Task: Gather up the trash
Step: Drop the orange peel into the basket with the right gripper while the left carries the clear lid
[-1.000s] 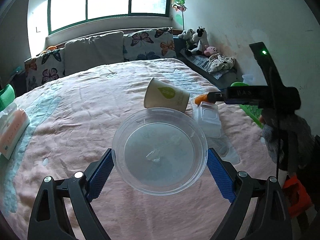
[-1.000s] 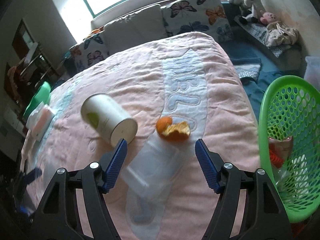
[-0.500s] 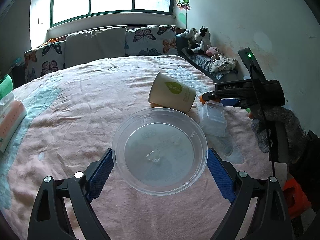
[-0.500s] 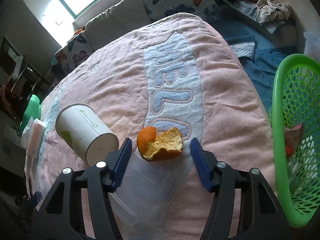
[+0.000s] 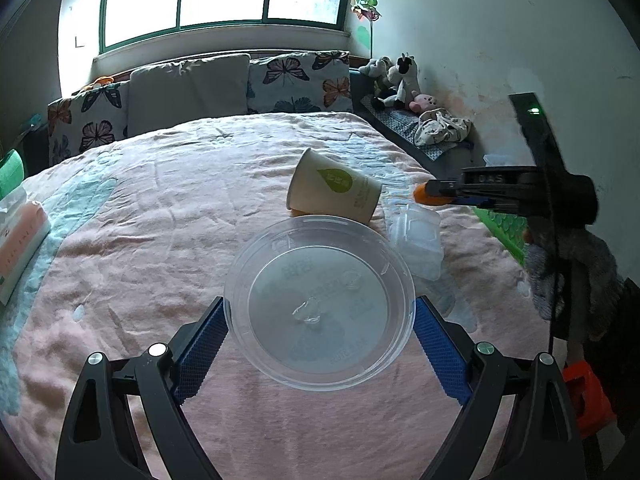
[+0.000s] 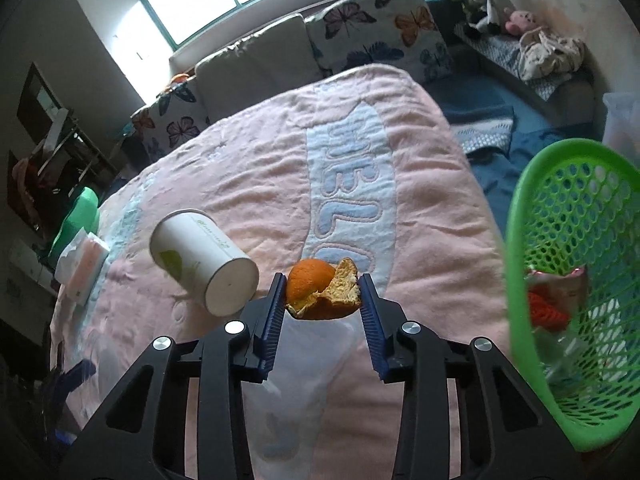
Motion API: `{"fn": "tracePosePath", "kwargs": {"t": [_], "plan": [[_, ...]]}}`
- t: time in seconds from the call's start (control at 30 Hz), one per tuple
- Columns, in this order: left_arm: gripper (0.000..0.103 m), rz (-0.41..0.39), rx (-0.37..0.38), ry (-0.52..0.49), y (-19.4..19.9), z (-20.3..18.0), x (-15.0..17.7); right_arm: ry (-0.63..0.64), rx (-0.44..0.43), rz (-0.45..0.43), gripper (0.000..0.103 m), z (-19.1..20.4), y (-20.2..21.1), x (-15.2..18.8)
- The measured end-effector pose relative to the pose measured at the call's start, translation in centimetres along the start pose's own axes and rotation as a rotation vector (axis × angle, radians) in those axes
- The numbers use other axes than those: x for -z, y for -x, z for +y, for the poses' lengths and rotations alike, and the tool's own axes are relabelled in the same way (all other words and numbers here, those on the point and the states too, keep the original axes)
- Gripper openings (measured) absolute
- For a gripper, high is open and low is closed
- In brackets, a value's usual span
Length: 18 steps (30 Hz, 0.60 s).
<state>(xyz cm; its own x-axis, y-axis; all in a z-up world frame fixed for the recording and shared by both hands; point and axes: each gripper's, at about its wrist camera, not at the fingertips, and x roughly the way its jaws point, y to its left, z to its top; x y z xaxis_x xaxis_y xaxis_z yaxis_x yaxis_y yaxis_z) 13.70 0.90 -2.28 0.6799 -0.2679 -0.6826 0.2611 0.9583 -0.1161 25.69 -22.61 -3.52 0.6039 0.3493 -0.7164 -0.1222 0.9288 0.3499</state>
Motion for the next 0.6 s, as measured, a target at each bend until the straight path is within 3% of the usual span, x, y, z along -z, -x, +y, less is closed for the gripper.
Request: {"fn": "tracePosePath", "kwargs": {"t": [0.3, 0.6], "plan": [[0.088, 0.010, 0.044, -0.015, -0.4, -2.5, -1.0, 0.017, 0.021, -0.053, 0.038, -2.4, 5.1, 1.8], [0.088, 0.025, 0.107, -0.053, -1.8, -7.0, -2.6, -0.037, 0.158, -0.074, 0.038, -9.9, 9.4, 3.0]]}}
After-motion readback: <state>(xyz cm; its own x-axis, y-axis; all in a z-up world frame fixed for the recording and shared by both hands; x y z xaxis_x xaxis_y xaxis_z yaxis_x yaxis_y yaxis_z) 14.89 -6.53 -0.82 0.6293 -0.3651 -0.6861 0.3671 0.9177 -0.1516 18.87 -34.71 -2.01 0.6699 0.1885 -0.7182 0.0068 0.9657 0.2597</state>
